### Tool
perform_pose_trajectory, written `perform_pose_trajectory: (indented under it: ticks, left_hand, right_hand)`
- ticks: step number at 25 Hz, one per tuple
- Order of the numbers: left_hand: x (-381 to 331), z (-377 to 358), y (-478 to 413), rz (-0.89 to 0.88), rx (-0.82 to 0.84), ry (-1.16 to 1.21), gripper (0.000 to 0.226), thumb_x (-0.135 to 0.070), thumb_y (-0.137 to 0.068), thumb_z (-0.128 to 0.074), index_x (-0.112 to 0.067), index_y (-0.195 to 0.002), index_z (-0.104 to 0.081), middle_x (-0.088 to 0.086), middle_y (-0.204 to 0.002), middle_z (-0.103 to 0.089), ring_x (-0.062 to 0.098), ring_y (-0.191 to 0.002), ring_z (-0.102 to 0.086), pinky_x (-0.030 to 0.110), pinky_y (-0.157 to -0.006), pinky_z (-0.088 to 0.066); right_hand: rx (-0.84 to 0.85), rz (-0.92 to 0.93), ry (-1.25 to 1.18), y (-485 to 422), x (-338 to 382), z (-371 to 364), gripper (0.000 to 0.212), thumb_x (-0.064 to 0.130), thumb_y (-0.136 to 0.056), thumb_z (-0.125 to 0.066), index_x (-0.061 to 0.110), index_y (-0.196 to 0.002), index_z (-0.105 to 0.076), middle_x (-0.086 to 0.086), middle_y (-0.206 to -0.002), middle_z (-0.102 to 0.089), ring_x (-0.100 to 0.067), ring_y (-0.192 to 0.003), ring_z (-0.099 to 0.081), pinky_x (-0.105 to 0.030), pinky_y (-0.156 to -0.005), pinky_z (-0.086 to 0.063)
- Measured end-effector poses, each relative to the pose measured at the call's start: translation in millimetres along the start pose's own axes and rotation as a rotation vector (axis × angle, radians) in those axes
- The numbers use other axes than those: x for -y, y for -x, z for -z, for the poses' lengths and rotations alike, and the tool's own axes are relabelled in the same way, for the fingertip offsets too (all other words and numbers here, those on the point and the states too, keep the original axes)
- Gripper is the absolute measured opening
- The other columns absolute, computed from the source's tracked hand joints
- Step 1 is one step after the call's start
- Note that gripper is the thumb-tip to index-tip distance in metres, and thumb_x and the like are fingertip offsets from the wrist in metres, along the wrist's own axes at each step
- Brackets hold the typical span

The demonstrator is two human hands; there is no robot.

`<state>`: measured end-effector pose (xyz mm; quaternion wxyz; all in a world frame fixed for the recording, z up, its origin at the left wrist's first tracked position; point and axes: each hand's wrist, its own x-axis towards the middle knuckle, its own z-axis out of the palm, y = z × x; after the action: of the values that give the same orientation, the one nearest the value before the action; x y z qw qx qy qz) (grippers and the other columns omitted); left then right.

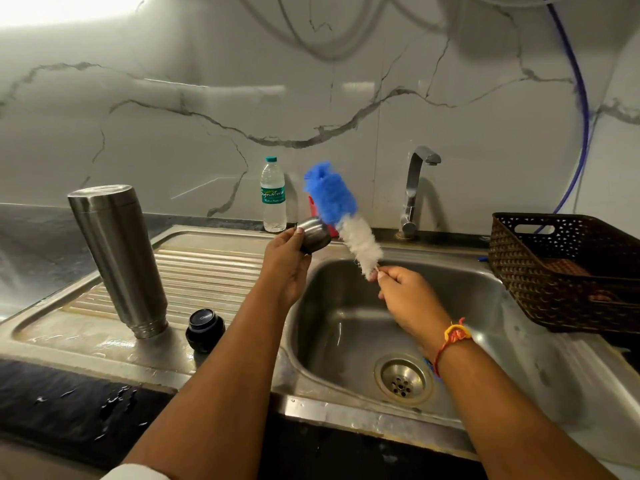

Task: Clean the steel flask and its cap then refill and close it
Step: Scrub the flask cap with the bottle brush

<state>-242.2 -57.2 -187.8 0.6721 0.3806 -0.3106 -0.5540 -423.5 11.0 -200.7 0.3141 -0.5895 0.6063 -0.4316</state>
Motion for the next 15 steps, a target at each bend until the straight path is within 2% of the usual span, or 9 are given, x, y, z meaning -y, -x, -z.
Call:
perform_pose_trajectory:
  ticks: [3,6,8,10,12,14,15]
  left_hand:
    - [-1.9,-0.5,4.0,-0.014,0.045,0.013,0.02,-0.001,-0.104,-0.046,-0.009,-0.108,-0.064,0.01,-0.094,-0.076,0.015,-0.083,-0.076,0.023,-0.078,-0.055]
    - [-5.8,2.8,1.0,-0.039,0.034,0.017,0.024,0.005,-0.099,-0.051,-0.009,-0.11,-0.066,0.012,-0.106,-0.075,0.016,-0.093,-0.074,0.025,-0.082,-0.054]
    - [-6.9,4.9,-2.1,-0.039,0.017,0.011,0.027,0.005,-0.099,-0.051,-0.009,-0.117,-0.065,0.011,-0.109,-0.074,0.018,-0.101,-0.071,0.03,-0.09,-0.049]
    - [-6.8,4.6,-3.7,-0.027,-0.013,0.018,0.029,0.003,-0.1,-0.049,-0.009,-0.123,-0.063,0.012,-0.114,-0.073,0.02,-0.108,-0.069,0.036,-0.1,-0.043]
    - [-8.1,2.6,-1.7,-0.034,-0.026,0.058,0.025,0.003,-0.101,-0.047,-0.011,-0.115,-0.063,0.012,-0.111,-0.071,0.022,-0.105,-0.069,0.038,-0.105,-0.043]
    - [-9.2,1.2,0.1,-0.044,-0.027,0.103,0.021,0.001,-0.103,-0.045,-0.011,-0.11,-0.061,0.013,-0.107,-0.069,0.023,-0.101,-0.07,0.037,-0.105,-0.048]
    - [-9.5,1.6,-0.6,-0.052,-0.025,0.123,0.02,0.001,-0.104,-0.045,-0.01,-0.109,-0.061,0.013,-0.106,-0.069,0.023,-0.098,-0.071,0.035,-0.1,-0.052]
  right_hand:
    - [0.024,0.03,0.038,1.6,-1.3,-2.7,0.02,0.023,-0.101,-0.047,0.022,-0.093,-0.065,-0.006,-0.081,-0.065,-0.014,-0.064,-0.054,-0.027,-0.056,-0.042]
    - [0.096,0.044,0.001,1.5,-3.6,-4.8,0.011,0.027,-0.101,-0.049,0.025,-0.098,-0.06,-0.001,-0.077,-0.07,-0.003,-0.053,-0.055,-0.019,-0.048,-0.039]
    - [0.103,0.052,0.014,-1.1,-7.1,-4.8,0.012,0.03,-0.1,-0.051,0.026,-0.1,-0.062,0.0,-0.068,-0.069,-0.001,-0.047,-0.051,-0.021,-0.048,-0.036]
    - [0.102,0.052,-0.013,-2.8,-8.1,-3.1,0.018,0.029,-0.101,-0.048,0.027,-0.102,-0.066,0.001,-0.066,-0.064,-0.005,-0.051,-0.049,-0.024,-0.052,-0.036]
    - [0.11,0.071,-0.036,-2.6,-8.7,-3.3,0.02,0.024,-0.102,-0.047,0.028,-0.104,-0.067,0.003,-0.067,-0.059,-0.006,-0.056,-0.049,-0.023,-0.053,-0.037]
    - [0.118,0.107,-0.02,-1.9,-9.8,-4.6,0.02,0.023,-0.101,-0.049,0.029,-0.103,-0.069,0.008,-0.067,-0.056,-0.006,-0.058,-0.048,-0.022,-0.055,-0.037]
    - [0.119,0.121,-0.004,-1.5,-10.1,-4.9,0.021,0.024,-0.101,-0.05,0.03,-0.102,-0.069,0.009,-0.066,-0.055,-0.007,-0.059,-0.048,-0.024,-0.056,-0.038]
